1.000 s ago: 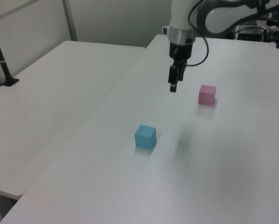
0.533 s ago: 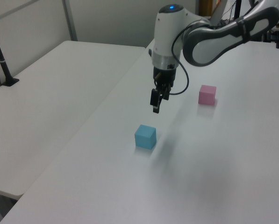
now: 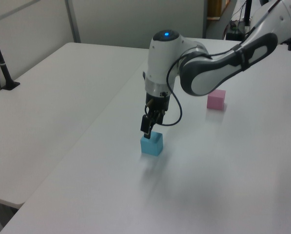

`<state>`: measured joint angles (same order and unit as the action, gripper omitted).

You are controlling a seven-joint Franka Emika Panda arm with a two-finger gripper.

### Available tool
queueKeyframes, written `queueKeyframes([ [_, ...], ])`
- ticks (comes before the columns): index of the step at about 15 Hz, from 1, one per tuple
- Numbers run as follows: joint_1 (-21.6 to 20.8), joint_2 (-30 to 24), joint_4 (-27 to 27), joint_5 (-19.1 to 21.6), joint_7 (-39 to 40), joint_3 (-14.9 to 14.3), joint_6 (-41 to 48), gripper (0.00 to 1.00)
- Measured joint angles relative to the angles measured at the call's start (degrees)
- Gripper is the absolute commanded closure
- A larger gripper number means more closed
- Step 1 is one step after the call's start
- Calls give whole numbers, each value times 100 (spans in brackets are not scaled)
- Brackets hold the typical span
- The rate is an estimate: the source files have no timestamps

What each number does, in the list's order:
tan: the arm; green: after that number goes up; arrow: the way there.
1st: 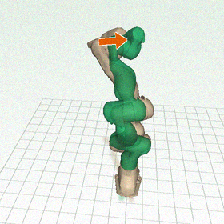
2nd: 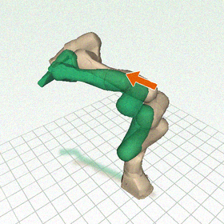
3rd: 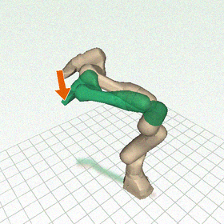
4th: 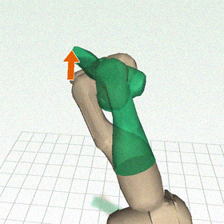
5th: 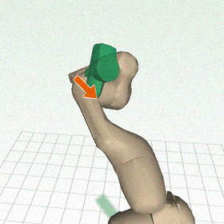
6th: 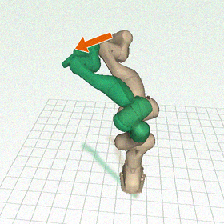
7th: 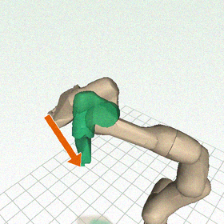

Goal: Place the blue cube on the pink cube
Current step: 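Close the gripper around the light-blue cube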

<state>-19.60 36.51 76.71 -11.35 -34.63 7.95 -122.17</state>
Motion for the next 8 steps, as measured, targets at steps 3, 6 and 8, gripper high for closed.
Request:
queueKeyframes([
  [3,-135,261,-200,-57,-94,-21,-157,0],
  [6,-158,322,-238,-134,-95,-127,-160,0],
  [8,-176,324,-238,-142,-95,-249,-160,0],
])
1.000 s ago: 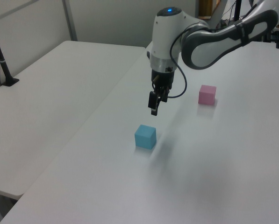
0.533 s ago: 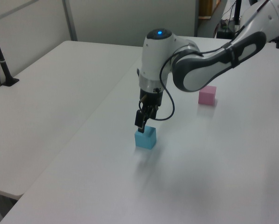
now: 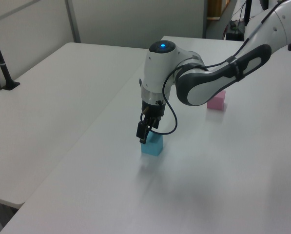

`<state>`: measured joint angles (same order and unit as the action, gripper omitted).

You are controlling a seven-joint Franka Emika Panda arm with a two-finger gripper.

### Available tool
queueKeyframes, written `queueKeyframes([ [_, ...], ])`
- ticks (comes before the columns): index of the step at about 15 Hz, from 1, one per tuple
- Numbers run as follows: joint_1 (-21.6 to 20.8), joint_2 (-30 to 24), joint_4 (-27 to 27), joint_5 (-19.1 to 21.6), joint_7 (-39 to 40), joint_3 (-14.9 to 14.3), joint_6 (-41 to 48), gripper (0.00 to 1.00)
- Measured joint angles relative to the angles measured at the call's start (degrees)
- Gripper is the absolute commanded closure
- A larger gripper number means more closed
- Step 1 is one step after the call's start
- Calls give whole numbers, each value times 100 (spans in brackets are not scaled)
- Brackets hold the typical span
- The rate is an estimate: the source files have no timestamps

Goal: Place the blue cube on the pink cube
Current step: 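Close the gripper around the light-blue cube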

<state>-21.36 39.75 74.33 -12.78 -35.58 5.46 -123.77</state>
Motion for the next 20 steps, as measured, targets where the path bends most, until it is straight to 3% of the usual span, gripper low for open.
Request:
queueKeyframes([
  [3,-74,2,-1,0,0,-179,0,0],
  [15,-290,59,111,-250,-4,-226,1,0],
  [17,-290,70,146,-283,-4,-235,1,15],
  [18,-290,75,156,-284,-15,-236,1,29],
  [20,-301,86,182,-284,-132,-236,1,40],
])
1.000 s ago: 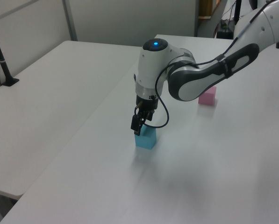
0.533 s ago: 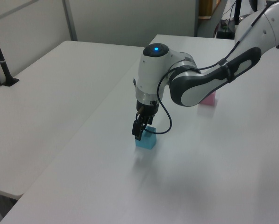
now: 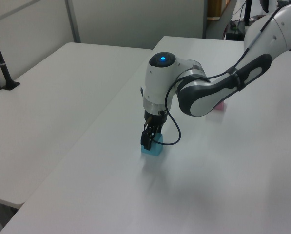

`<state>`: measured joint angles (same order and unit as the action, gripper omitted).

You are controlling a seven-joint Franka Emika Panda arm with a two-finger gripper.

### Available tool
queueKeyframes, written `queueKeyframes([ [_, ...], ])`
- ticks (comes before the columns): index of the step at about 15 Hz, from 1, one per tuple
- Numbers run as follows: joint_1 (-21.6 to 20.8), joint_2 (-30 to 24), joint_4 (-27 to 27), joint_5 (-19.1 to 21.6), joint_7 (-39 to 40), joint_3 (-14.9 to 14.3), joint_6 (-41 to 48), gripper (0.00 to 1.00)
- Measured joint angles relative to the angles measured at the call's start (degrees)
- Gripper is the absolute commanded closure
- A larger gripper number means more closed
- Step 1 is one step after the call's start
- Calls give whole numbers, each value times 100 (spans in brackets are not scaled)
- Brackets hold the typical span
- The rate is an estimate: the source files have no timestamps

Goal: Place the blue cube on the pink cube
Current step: 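Close the gripper around the light-blue cube, then lift the light-blue cube and carry it over the pink cube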

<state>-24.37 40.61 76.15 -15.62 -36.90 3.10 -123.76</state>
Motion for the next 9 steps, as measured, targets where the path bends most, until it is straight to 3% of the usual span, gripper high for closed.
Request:
queueKeyframes([
  [1,-12,2,8,0,-84,0,0,56],
  [2,-21,-3,5,0,-190,0,0,62],
  [9,-18,-88,-26,0,-275,-20,347,62],
])
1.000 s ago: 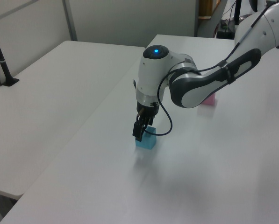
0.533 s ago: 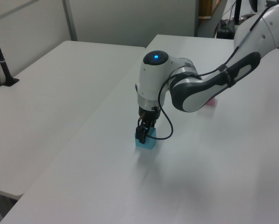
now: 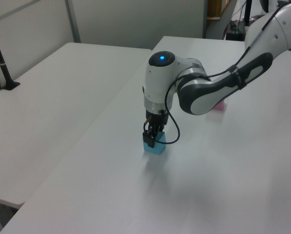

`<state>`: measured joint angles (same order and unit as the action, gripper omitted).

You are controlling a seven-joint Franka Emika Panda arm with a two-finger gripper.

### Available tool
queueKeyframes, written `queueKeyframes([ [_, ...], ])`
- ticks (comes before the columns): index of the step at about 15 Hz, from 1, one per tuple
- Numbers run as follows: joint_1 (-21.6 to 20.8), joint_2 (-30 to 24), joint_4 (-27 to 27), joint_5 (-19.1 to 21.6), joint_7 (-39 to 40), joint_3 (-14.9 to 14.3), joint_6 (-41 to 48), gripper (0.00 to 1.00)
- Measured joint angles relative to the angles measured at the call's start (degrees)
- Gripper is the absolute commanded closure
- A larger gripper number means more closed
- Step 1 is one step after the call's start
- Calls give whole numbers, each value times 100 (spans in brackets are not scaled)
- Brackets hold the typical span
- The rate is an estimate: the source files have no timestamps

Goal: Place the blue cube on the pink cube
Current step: 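Lift the light-blue cube and carry it over the pink cube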

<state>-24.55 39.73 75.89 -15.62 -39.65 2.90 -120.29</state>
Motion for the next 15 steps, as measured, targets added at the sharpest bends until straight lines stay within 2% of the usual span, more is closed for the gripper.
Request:
queueKeyframes([
  [3,97,-267,-17,43,258,-15,508,62],
  [7,366,-790,1,530,1265,-30,1261,62],
  [12,798,-1689,523,629,2077,-38,2010,62],
  [15,1084,-2045,658,725,2675,-43,2530,63],
])
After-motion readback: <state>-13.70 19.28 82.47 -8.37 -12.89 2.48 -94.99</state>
